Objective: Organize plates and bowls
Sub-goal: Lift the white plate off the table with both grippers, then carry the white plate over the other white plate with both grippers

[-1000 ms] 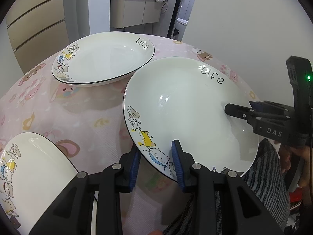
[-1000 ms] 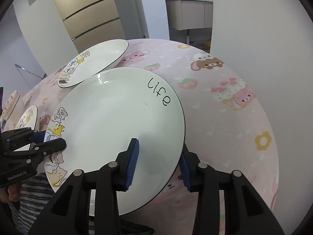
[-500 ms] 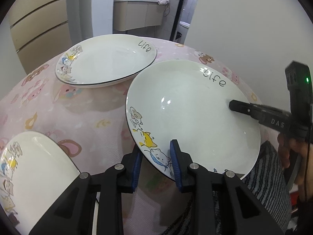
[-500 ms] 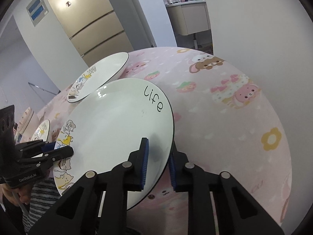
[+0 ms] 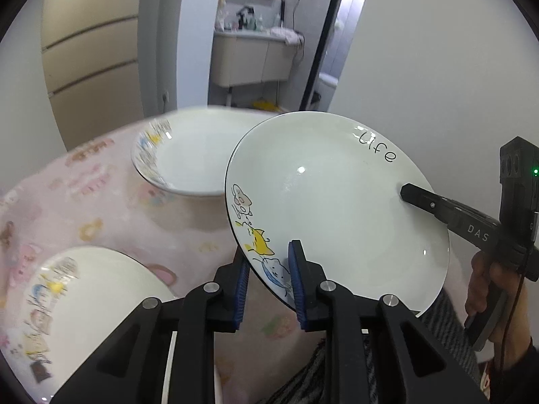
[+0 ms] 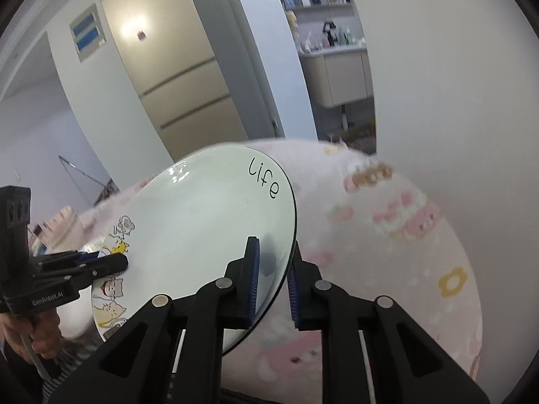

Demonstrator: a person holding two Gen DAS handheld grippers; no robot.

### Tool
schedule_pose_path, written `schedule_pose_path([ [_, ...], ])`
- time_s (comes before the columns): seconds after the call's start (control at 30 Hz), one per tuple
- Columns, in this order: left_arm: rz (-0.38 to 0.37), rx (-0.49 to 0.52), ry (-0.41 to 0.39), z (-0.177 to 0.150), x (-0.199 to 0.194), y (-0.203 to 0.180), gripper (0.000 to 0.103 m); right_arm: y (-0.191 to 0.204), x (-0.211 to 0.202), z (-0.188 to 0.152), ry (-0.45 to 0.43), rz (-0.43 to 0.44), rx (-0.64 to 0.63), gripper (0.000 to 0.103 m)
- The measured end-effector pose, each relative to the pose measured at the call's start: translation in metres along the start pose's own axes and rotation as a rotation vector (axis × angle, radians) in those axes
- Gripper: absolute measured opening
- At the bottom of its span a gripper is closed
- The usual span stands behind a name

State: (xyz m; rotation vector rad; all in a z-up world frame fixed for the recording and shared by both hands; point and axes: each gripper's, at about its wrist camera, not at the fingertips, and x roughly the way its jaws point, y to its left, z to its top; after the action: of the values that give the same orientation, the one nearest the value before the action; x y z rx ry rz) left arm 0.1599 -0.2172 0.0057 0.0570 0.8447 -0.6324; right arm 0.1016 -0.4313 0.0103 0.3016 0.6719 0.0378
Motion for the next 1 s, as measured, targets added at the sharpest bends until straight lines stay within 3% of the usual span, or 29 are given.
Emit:
schedule_pose_path([
  [0.23,0.068,-0.026,-0.136,0.010,-0.072,0.025,0.023,0.053,-0.018,0.033,-0.122,0.133,-0.036,0.014],
  [0.43,0.163,-0.079,-0.191,-0.011,-0.121,0.053,0.023,0.104,-0.011,0.041,-0.141,0.240,-0.102,0.012],
  [0.7,0.271,-0.210,-0.184,-0.066,-0.138,0.109,0.023,0.168,0.036,0.015,-0.045,0.347,-0.204,0.012],
  [1.0,0.310,-0.315,-0.122,-0.117,-0.127,0.152,0.023,0.204,0.080,-0.020,0.091,0.360,-0.306,0.013],
])
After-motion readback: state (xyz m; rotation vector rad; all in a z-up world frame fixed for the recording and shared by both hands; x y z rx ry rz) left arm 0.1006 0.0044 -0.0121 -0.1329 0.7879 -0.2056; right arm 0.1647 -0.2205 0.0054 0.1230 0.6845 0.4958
